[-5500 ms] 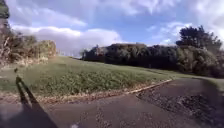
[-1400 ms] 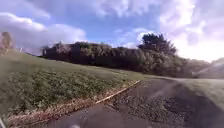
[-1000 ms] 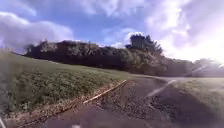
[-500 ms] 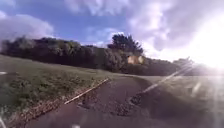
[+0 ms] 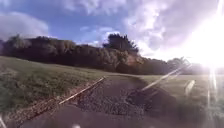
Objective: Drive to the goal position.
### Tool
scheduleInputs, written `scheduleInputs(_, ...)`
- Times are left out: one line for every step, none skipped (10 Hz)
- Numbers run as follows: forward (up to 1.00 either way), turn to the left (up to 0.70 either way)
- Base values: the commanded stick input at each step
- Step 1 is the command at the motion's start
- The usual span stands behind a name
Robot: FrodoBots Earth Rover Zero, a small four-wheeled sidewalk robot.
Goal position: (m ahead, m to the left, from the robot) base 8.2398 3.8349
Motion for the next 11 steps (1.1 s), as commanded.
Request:
scheduleInputs(0.85,0.0)
scheduleInputs(0.85,0.0)
scheduleInputs(0.85,0.0)
scheduleInputs(0.85,0.0)
scheduleInputs(0.85,0.0)
scheduleInputs(0.85,0.0)
scheduleInputs(0.85,0.0)
scheduleInputs(0.85,0.0)
scheduleInputs(0.85,0.0)
scheduleInputs(0.85,0.0)
scheduleInputs(0.85,0.0)
